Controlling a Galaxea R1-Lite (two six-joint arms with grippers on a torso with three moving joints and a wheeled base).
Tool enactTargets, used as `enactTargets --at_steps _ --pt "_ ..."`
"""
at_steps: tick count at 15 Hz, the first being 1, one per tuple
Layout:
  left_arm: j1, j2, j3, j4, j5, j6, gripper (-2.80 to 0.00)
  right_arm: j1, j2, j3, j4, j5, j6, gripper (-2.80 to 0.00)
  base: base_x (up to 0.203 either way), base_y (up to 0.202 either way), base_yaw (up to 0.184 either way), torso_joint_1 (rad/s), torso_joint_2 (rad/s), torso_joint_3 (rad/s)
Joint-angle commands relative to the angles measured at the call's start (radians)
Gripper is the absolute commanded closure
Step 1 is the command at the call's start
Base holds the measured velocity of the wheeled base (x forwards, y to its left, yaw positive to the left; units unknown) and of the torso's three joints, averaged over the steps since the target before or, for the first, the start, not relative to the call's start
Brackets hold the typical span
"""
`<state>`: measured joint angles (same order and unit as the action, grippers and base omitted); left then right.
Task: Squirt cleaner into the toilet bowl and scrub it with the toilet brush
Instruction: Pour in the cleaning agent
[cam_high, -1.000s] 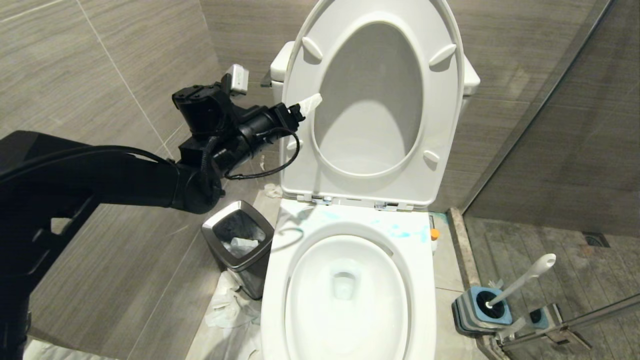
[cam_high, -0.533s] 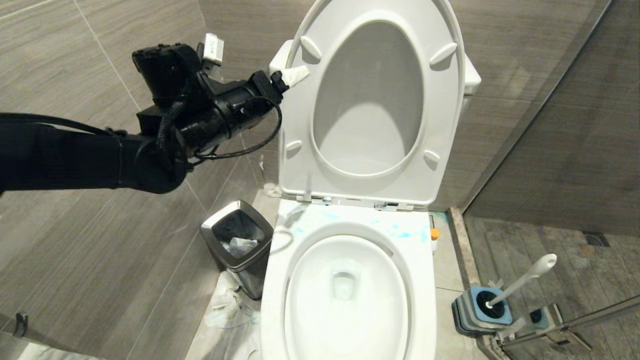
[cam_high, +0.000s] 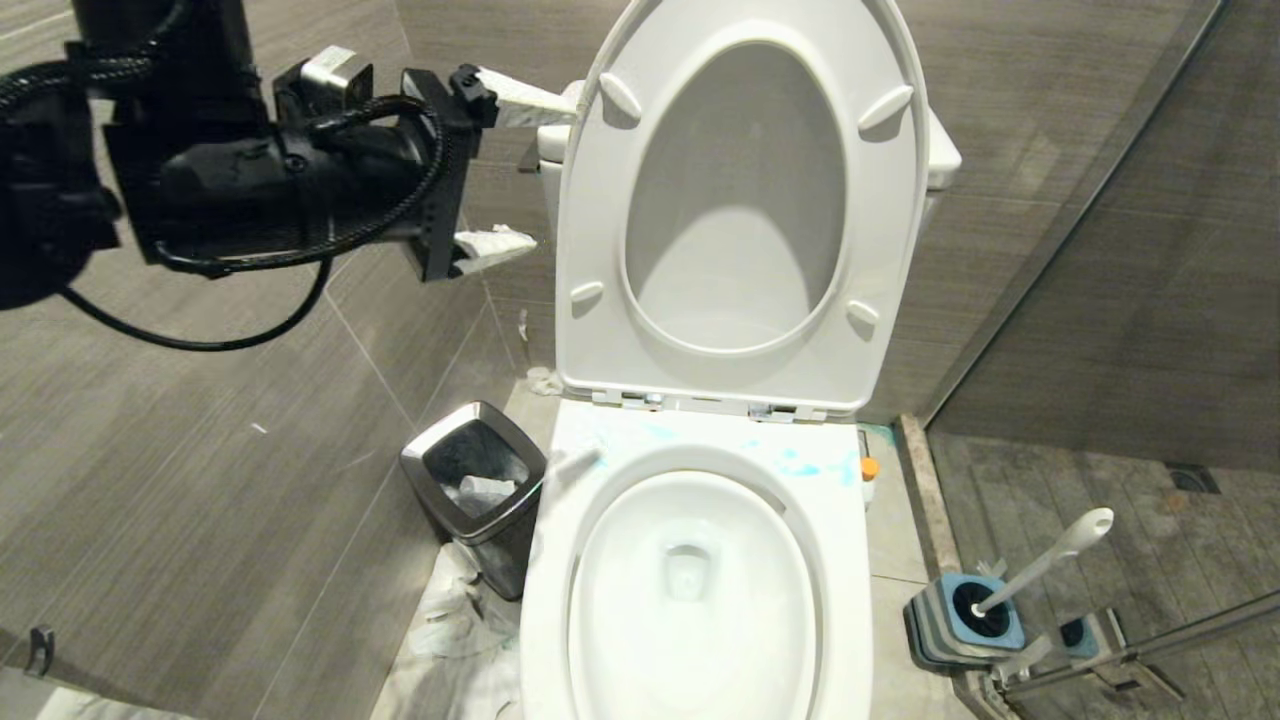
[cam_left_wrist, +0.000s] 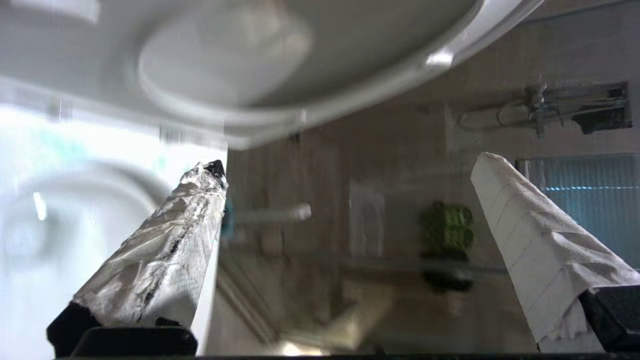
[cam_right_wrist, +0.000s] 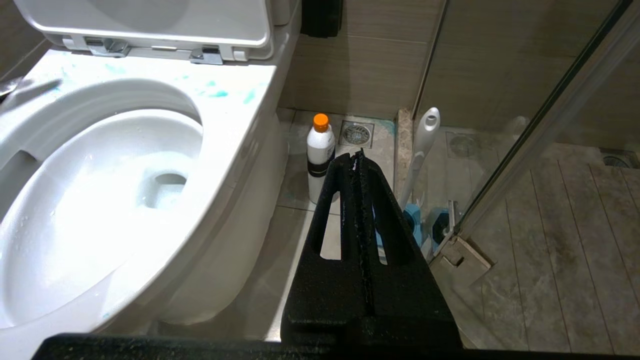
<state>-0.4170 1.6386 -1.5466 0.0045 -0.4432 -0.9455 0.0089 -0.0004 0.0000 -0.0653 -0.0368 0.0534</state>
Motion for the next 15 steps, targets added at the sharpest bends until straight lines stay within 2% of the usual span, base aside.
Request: enactTargets --at_steps 1,2,4,6,8,10,12,13,15 --pt "0.031 -0.12 0.002 0.267 -0.035 -0.009 -2.8 0.0 0.0 0.025 -0.001 0.0 0.0 0.0 0.0 0.0 0.0 0.0 0.0 0.0" --pt "0.057 -0.147 0.007 0.324 -0.039 0.017 -2.8 0.0 0.0 0.025 -0.001 0.0 0.0 0.0 0.0 0.0 0.0 0.0 0.0 0.0" --pt "0.103 -0.184 0.056 0.339 -0.04 0.143 -2.8 0.0 0.0 0.025 -0.001 0.0 0.0 0.0 0.0 0.0 0.0 0.0 0.0 0.0" --pt "0.159 -0.217 0.098 0.319 -0.04 0.321 -2.8 0.0 0.0 0.025 -0.001 0.0 0.0 0.0 0.0 0.0 0.0 0.0 0.0 0.0" --pt "0.215 -0.242 0.121 0.24 -0.039 0.51 -2.8 0.0 0.0 0.025 -0.001 0.0 0.0 0.0 0.0 0.0 0.0 0.0 0.0 0.0" --pt "0.275 -0.292 0.125 0.162 -0.015 0.669 -2.8 0.0 0.0 0.025 -0.001 0.002 0.0 0.0 0.0 0.0 0.0 0.0 0.0 0.0" --pt "0.295 -0.374 0.133 0.155 0.082 0.76 -2.8 0.0 0.0 0.025 -0.001 0.001 0.0 0.0 0.0 0.0 0.0 0.0 0.0 0.0" --pt "0.301 -0.42 0.138 0.155 0.16 0.801 -2.8 0.0 0.0 0.025 -0.001 0.0 0.0 0.0 0.0 0.0 0.0 0.0 0.0 0.0" --pt "0.314 -0.497 0.142 0.153 0.285 0.841 -2.8 0.0 0.0 0.025 -0.001 0.0 0.0 0.0 0.0 0.0 0.0 0.0 0.0 0.0"
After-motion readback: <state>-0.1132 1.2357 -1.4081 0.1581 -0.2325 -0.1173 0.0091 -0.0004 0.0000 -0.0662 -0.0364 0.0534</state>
